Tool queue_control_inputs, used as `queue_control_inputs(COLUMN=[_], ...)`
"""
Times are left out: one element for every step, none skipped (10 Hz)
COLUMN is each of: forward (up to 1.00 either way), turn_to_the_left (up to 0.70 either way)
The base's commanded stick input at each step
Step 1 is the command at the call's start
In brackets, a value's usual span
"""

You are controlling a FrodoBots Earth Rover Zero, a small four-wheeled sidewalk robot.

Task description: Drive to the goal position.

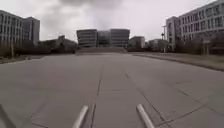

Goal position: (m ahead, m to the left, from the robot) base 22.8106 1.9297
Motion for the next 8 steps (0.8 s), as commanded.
queue_control_inputs(forward=[1.00, 1.00, 1.00, 1.00, 1.00, 1.00, 1.00, 1.00], turn_to_the_left=[-0.27, -0.27, -0.11, 0.00, 0.00, 0.00, 0.00, -0.19])
